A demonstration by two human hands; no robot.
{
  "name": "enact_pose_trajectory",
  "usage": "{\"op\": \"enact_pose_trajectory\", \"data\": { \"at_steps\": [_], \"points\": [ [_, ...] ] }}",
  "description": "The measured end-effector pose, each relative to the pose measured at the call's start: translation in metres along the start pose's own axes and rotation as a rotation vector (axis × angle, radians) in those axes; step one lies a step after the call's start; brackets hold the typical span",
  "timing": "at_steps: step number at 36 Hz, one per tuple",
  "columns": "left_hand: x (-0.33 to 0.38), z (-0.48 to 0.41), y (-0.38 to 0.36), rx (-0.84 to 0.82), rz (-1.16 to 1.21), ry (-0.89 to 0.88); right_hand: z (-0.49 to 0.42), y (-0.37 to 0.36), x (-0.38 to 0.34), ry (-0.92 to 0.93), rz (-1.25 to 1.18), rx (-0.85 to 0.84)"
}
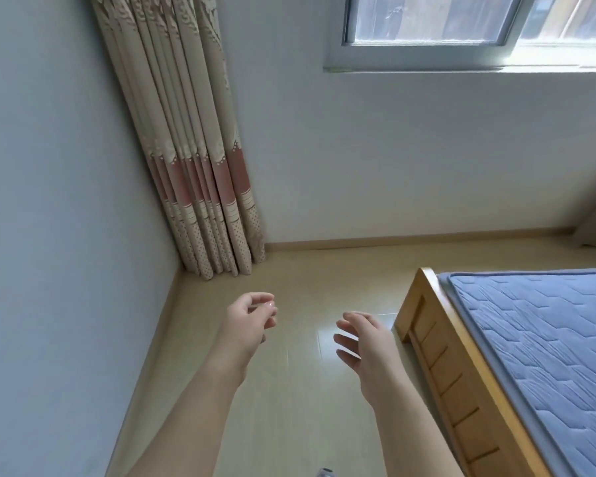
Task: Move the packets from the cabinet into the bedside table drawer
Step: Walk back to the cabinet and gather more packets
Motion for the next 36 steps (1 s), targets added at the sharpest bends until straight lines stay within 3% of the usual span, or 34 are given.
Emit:
{"op": "enact_pose_trajectory", "data": {
  "at_steps": [7,16,27,36],
  "points": [
    [0.092,-0.116,-0.094,-0.035,0.031,-0.013,-0.156,0.013,-0.083,0.064,0.025,0.014],
    [0.149,-0.260,-0.201,-0.140,-0.038,0.046,-0.308,0.022,-0.100,-0.007,0.065,0.064],
    [0.283,-0.441,-0.375,-0.398,-0.208,-0.034,-0.539,0.044,-0.190,0.037,0.012,0.260],
    [0.330,-0.524,-0.537,-0.626,-0.408,0.003,-0.652,0.136,-0.222,-0.008,-0.097,0.533]
  ]
}}
Point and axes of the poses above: each hand's wrist, its own z-axis away from the middle knuckle, its own y-axis out of the back of the hand, x = y × z, the point moved 10 cm from there along -z, towards the middle knuckle, and after that the axes turned 11 degrees about y, right-handed, at the moved point
